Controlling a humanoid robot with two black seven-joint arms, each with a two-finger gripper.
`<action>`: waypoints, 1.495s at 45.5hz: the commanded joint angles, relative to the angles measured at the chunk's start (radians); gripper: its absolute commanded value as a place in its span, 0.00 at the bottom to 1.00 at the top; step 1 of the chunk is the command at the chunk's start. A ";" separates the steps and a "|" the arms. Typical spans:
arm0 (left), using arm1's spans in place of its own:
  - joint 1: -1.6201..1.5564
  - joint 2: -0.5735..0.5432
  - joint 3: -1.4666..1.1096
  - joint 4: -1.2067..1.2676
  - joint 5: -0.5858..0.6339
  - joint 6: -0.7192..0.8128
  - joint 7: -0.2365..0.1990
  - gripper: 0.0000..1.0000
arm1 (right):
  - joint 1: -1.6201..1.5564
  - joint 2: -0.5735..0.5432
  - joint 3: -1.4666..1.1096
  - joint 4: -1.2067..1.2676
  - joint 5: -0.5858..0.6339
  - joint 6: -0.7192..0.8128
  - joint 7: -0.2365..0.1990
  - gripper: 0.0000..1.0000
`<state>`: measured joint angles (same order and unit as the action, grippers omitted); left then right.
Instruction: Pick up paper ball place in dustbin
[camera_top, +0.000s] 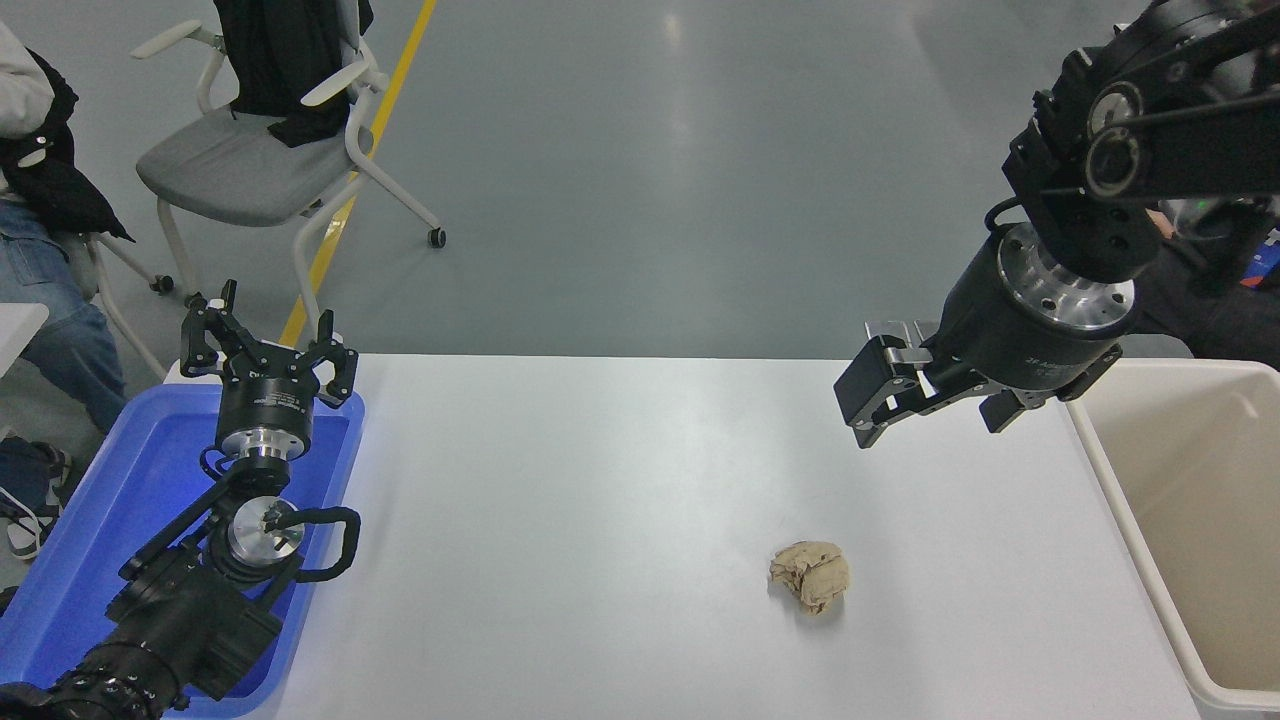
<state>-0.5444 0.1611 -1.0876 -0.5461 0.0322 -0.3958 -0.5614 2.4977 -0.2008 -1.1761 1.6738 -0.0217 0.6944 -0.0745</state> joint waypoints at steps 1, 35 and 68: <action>0.000 0.000 -0.002 0.000 0.000 0.000 0.003 0.99 | -0.029 -0.002 0.003 -0.014 -0.007 -0.010 -0.001 1.00; 0.000 0.000 0.000 0.000 0.000 0.000 0.000 0.99 | -0.523 0.138 0.130 -0.298 -0.020 -0.262 0.001 1.00; 0.000 0.000 0.000 -0.002 0.000 0.000 0.000 0.99 | -1.073 0.142 0.236 -0.615 -0.336 -0.460 0.001 1.00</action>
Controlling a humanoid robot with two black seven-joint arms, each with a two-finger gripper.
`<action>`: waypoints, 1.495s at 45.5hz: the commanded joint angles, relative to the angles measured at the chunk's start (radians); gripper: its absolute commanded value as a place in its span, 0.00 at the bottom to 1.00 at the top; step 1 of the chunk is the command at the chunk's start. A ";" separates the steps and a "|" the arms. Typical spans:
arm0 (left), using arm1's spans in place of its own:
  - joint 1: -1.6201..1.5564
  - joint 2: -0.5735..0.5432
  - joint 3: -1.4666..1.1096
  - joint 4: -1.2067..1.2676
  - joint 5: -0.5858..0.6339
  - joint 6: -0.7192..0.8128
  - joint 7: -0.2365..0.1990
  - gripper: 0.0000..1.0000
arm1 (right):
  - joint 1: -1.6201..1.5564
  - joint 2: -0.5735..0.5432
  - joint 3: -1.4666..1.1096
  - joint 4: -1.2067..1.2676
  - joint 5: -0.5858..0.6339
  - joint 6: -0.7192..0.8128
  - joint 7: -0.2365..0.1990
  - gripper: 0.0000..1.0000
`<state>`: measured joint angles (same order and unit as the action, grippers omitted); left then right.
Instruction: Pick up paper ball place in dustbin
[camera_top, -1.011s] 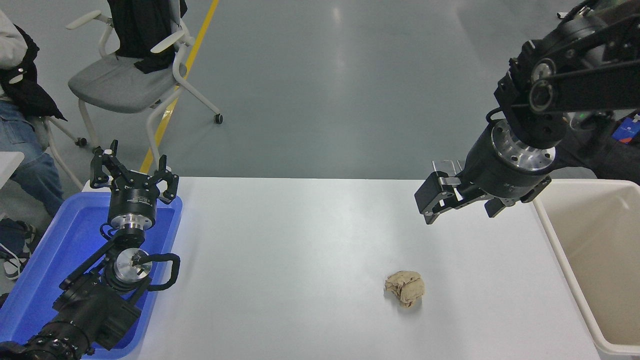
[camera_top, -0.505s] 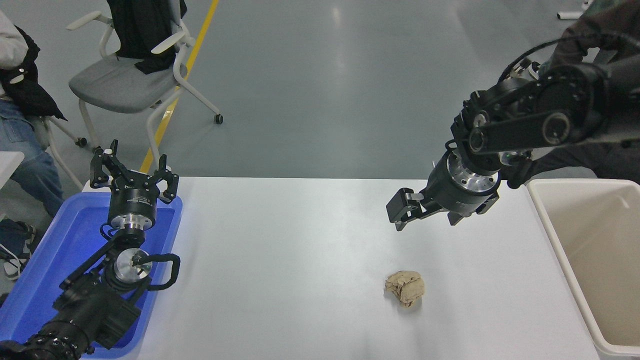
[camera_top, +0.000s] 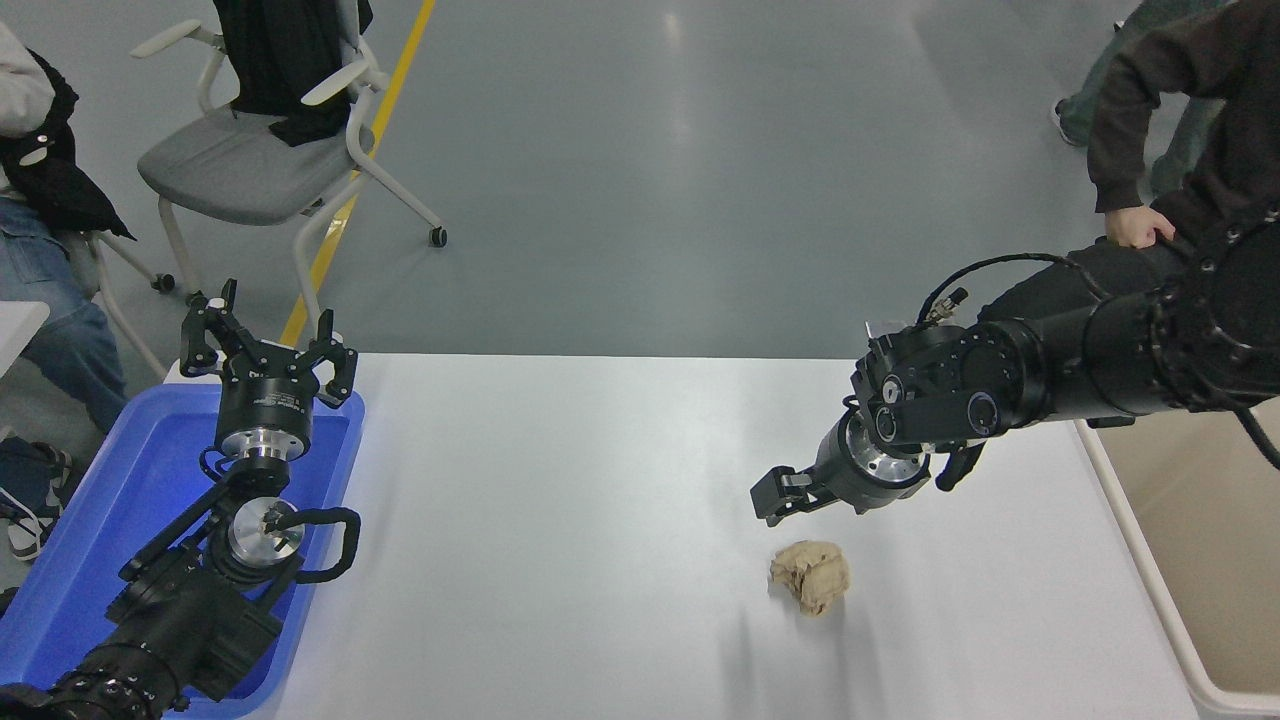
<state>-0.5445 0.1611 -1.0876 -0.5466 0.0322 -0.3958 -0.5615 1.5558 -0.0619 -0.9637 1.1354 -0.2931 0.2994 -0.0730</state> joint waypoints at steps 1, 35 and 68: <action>0.000 0.000 0.000 0.000 0.000 0.000 0.000 0.99 | -0.137 0.004 0.023 -0.080 -0.064 -0.066 -0.001 1.00; 0.000 0.000 0.000 0.000 0.000 0.000 0.000 0.99 | -0.284 0.036 0.059 -0.183 -0.074 -0.095 0.007 0.61; 0.001 0.000 0.000 0.000 0.002 0.000 0.000 0.99 | 0.150 -0.162 -0.061 0.142 -0.061 -0.083 0.010 0.00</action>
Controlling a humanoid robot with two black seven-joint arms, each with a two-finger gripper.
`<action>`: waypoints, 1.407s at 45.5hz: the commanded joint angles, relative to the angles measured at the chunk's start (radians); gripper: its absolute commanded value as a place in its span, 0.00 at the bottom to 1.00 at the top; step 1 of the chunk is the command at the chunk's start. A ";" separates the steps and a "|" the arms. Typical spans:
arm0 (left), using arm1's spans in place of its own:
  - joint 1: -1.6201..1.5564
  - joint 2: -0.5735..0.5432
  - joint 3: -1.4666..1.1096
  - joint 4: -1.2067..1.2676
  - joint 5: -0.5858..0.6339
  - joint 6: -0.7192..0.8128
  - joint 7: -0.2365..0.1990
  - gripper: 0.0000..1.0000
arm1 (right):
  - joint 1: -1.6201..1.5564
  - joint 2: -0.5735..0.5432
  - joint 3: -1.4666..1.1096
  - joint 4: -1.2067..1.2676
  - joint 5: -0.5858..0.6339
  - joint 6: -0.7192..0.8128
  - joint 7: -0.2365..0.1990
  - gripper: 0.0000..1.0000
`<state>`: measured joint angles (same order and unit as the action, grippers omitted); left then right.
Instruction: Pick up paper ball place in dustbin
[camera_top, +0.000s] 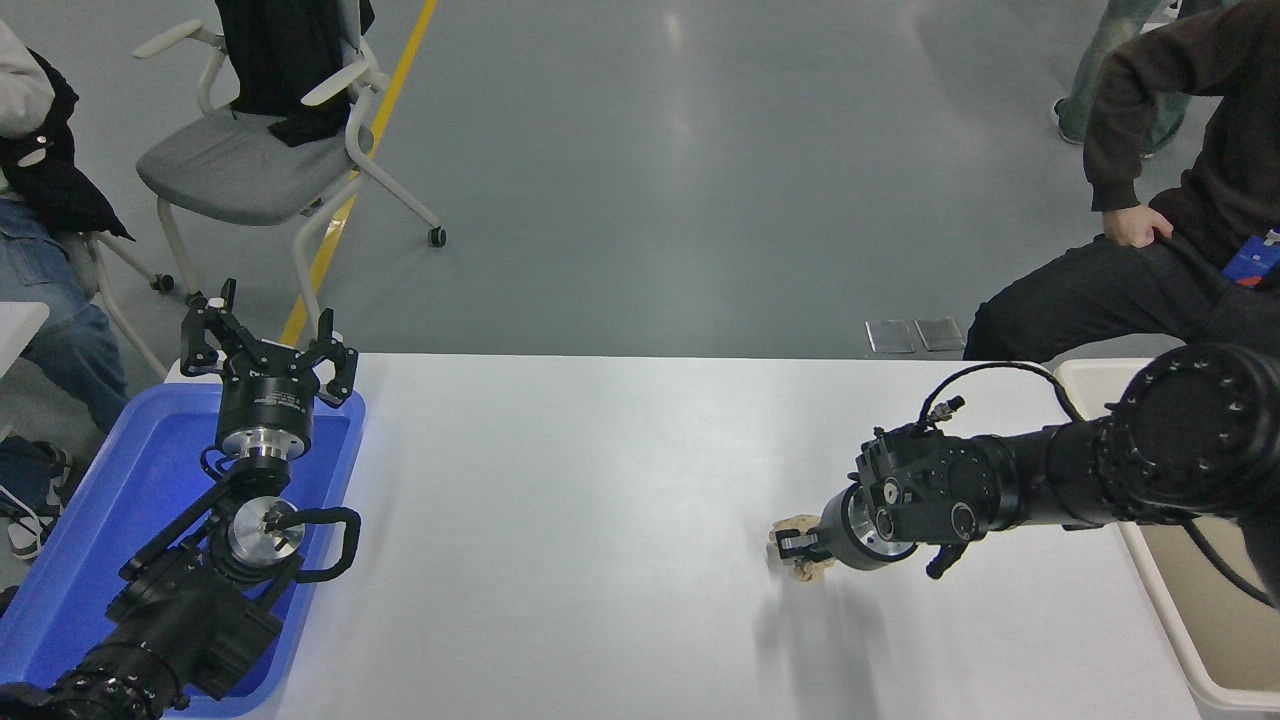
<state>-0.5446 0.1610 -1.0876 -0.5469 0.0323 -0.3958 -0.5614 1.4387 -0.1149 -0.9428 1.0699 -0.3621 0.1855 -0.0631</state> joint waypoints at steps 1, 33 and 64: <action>0.002 0.000 0.000 0.001 0.001 0.000 0.000 0.99 | 0.307 -0.120 -0.094 0.240 0.008 0.037 0.000 0.00; 0.002 0.000 0.000 -0.001 0.001 0.000 0.002 0.99 | 1.115 -0.200 -0.289 0.593 0.029 0.382 -0.004 0.00; 0.002 0.000 0.000 0.001 0.000 0.000 0.000 0.99 | 0.955 -0.465 -0.462 0.440 -0.244 0.367 -0.006 0.00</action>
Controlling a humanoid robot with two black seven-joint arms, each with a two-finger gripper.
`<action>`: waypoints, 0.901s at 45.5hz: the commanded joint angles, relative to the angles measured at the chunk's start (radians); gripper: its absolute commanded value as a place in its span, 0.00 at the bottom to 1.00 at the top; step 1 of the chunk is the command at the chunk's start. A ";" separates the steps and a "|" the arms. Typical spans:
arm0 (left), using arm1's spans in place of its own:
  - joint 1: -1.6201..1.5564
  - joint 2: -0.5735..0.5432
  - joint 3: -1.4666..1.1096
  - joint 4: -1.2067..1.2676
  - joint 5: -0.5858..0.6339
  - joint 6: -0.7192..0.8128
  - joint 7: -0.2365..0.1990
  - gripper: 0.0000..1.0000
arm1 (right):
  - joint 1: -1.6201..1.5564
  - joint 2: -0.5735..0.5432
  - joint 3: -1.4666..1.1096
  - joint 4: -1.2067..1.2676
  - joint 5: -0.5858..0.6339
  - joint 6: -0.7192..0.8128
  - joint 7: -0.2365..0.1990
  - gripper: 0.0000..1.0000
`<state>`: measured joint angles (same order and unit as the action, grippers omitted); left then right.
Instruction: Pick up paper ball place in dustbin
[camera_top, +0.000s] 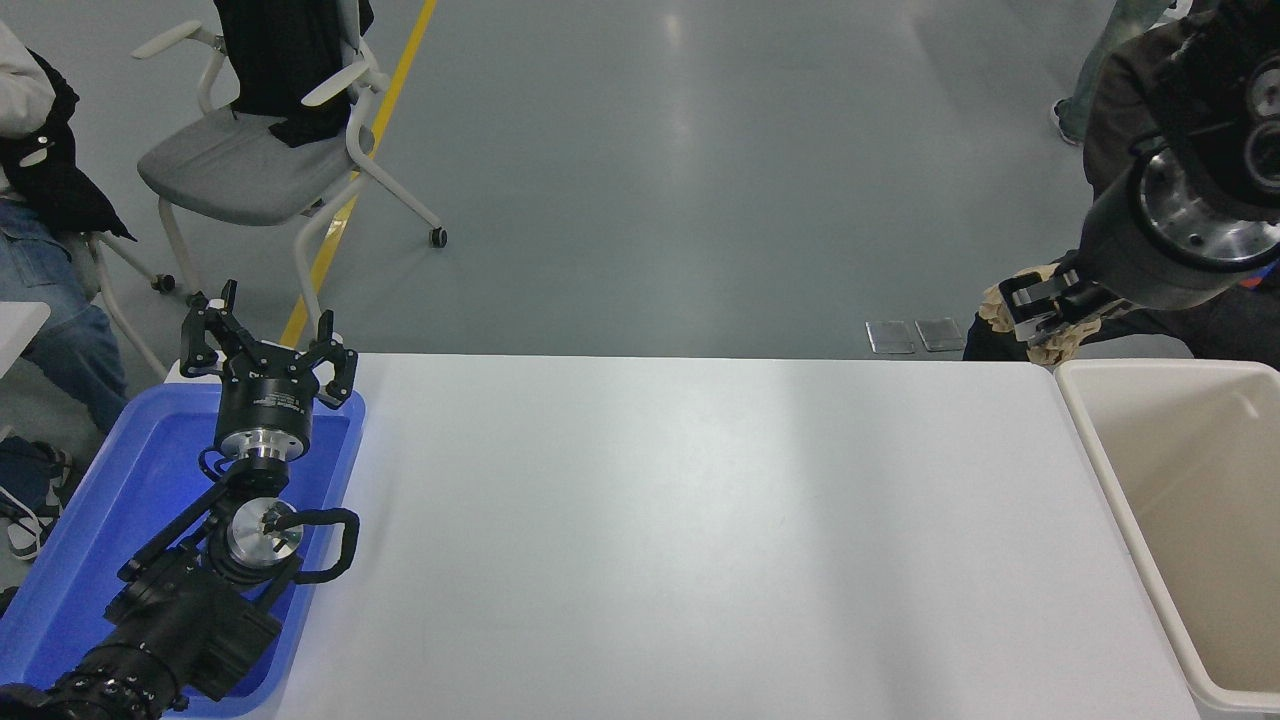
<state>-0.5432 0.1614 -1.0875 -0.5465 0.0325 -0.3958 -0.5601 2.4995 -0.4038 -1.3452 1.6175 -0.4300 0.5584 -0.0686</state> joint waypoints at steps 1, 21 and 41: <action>0.000 0.000 0.000 0.000 0.000 0.000 -0.001 0.99 | -0.123 -0.202 -0.061 -0.128 -0.196 -0.005 0.001 0.00; 0.000 0.000 0.000 0.000 0.000 0.000 -0.001 0.99 | -0.993 -0.563 0.469 -0.726 -0.368 -0.098 0.007 0.00; -0.001 0.000 0.000 0.000 0.000 0.000 -0.001 0.99 | -1.755 -0.228 1.018 -1.291 -0.366 -0.429 0.021 0.00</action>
<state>-0.5433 0.1610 -1.0875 -0.5464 0.0322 -0.3958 -0.5613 1.0999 -0.7822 -0.5440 0.5954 -0.7900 0.3140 -0.0555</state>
